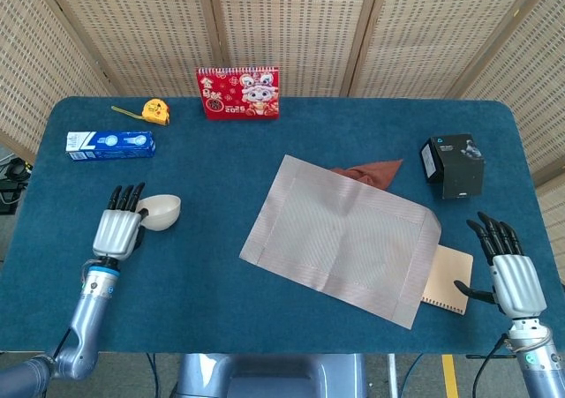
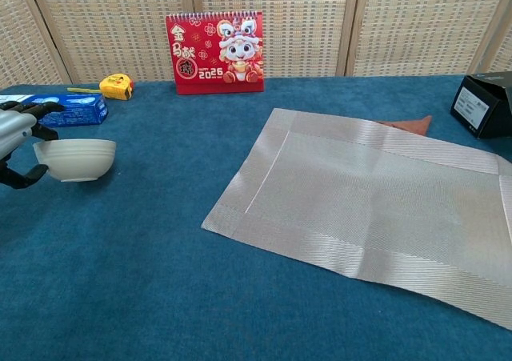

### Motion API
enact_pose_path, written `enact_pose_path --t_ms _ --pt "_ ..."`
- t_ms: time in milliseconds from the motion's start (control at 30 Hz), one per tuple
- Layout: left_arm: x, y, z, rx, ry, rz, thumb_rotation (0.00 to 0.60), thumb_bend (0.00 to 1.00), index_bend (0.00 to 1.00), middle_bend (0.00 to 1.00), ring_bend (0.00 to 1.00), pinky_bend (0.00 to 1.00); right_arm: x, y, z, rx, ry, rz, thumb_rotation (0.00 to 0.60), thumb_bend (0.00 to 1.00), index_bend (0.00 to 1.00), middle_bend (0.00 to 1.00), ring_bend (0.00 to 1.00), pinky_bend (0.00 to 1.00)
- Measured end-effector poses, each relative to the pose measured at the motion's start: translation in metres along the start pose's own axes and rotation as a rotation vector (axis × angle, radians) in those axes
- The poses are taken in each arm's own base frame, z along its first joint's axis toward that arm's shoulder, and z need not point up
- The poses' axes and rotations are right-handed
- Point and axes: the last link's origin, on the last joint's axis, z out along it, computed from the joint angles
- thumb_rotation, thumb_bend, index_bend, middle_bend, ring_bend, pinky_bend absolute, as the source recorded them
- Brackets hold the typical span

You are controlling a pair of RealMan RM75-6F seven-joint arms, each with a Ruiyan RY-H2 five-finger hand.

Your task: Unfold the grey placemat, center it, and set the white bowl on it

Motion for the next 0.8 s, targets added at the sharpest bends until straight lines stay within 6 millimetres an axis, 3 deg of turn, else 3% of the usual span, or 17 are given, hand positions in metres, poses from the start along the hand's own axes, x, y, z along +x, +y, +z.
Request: enact_pose_path --t_ms 367,800 --pt "0.011 -0.015 0.008 0.026 0.079 0.01 0.6 0.53 0.75 0.0 0.0 0.0 0.001 0.0 0.0 0.001 0.004 0.002 0.6 0.13 0.13 0.0 0.0 0.0" --pt "0.027 -0.042 0.05 0.11 0.094 0.134 0.6 0.53 0.75 0.0 0.0 0.0 0.001 0.001 0.0 -0.005 0.004 0.002 0.6 0.13 0.13 0.0 0.0 0.0"
